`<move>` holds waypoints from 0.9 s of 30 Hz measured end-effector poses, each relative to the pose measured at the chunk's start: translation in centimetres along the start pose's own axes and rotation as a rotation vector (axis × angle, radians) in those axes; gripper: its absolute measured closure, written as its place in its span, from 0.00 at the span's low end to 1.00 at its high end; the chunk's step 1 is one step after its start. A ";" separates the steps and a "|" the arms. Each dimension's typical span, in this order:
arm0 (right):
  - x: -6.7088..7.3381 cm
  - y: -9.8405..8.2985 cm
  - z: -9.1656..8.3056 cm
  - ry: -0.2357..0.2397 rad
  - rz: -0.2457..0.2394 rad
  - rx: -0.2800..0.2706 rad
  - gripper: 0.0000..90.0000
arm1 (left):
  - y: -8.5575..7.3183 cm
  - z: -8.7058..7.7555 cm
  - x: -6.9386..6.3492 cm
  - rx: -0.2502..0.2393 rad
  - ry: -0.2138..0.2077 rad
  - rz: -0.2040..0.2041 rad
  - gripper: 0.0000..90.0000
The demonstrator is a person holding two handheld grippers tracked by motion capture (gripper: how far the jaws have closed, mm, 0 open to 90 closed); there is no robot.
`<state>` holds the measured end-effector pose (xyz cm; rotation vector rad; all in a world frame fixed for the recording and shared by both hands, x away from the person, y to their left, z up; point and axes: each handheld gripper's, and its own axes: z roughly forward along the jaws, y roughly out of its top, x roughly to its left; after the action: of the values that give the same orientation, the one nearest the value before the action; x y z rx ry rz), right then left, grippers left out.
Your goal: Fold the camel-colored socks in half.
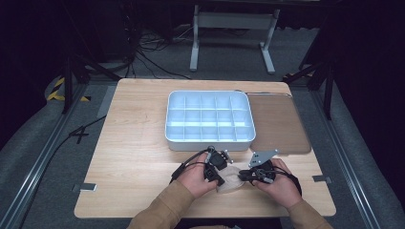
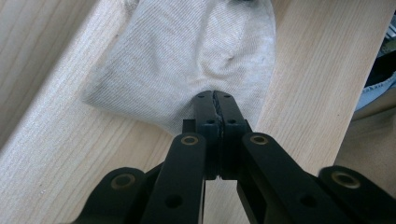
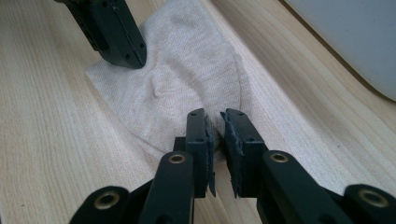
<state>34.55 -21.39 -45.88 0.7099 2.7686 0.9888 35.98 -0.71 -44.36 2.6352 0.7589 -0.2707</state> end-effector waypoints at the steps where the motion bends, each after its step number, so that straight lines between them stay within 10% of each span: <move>1: 0.0 0.0 0.0 0.001 0.000 -0.001 0.89 | 0.0 0.0 0.0 0.001 -0.001 -0.001 1.00; 18: 0.7 1.1 -1.3 -0.036 -0.031 -0.036 0.93 | -1.0 -3.3 -0.1 -0.085 0.043 -0.002 0.96; 27: 1.1 2.1 -1.8 -0.010 0.042 -0.093 0.99 | -2.0 -4.1 0.6 -0.096 0.048 -0.038 0.96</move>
<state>33.95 -20.47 -43.09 0.7595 2.6888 1.1107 35.73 2.81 -41.41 2.5479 0.8171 -0.1775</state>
